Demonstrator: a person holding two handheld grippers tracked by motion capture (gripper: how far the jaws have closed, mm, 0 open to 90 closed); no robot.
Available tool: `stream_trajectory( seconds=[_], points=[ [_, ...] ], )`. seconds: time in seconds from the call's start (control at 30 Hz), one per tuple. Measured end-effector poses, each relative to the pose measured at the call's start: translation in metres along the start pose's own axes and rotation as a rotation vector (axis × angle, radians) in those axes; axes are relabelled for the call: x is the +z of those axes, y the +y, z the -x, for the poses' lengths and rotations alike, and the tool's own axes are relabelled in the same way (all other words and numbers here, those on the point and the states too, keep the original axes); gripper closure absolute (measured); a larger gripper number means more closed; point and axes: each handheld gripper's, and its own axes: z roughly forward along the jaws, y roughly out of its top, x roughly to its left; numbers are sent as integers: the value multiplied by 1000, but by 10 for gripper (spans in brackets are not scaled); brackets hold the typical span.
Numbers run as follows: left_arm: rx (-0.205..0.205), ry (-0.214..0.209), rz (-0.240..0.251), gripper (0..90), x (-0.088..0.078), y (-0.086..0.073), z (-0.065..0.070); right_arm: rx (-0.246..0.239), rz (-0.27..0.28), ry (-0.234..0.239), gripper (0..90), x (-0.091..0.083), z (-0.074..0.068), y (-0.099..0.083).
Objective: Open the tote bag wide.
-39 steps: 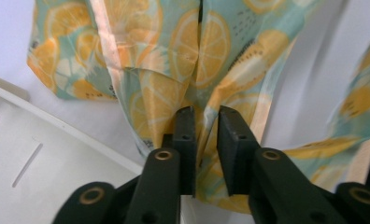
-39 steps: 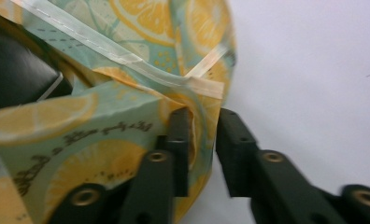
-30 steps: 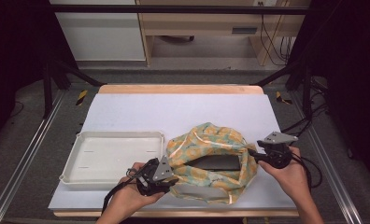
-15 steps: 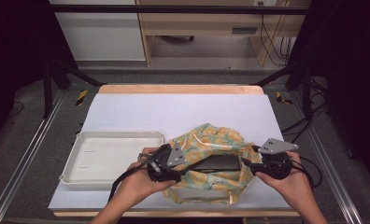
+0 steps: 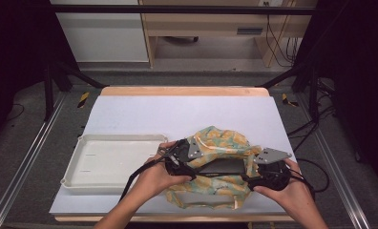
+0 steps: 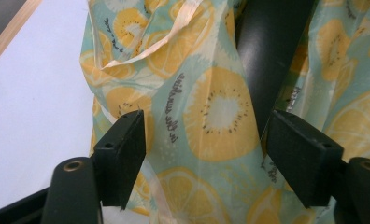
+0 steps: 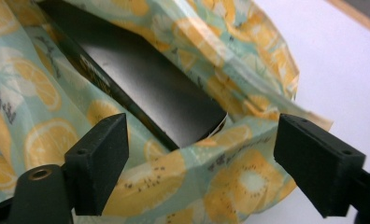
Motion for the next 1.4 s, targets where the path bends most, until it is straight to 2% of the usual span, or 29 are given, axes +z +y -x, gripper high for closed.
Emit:
stream_trajectory(
  seconds=[0.03, 0.17, 0.2, 0.23, 0.3, 0.4, 0.5, 0.67, 0.8, 0.83, 0.97, 1.13, 1.4],
  points=[
    [4, 2, -15, 315, 1, 0, 0, 7, -7, 3, 174, 1, 0, -1],
    [18, 4, -61, 506, 4, -2, -2, 4, -35, 5, 201, 2, -1, -6],
    [13, 18, -59, 591, 3, -2, -3, 5, -36, 5, 225, 1, -2, -8],
    [-5, 25, -45, 653, 3, -3, -4, 6, -40, 3, 235, 1, -2, -9],
    [-12, 26, -39, 758, 2, -3, -7, 8, -53, 9, 287, 2, -3, -12],
    [-3, 36, -54, 840, 1, -3, -9, 8, -72, 13, 348, 3, -4, -16],
    [11, 58, -66, 860, 1, -5, -12, 5, -90, 10, 453, 7, -5, -21],
    [-6, 70, -87, 870, 7, -10, -17, -7, -103, 9, 681, 15, -8, -29],
    [-7, 93, -103, 872, 16, -13, -24, -30, -119, 10, 821, 21, -12, -33],
    [-12, 87, -111, 875, 19, -13, -26, -31, -125, 7, 846, 22, -13, -34],
    [-24, 72, -139, 889, 31, -17, -31, -33, -146, 18, 888, 26, -14, -39],
    [-28, 60, -161, 898, 43, -19, -36, -35, -163, 27, 900, 29, -14, -43],
    [-35, 73, -210, 900, 59, -23, -47, -50, -189, 47, 900, 29, -17, -50]
  ],
)
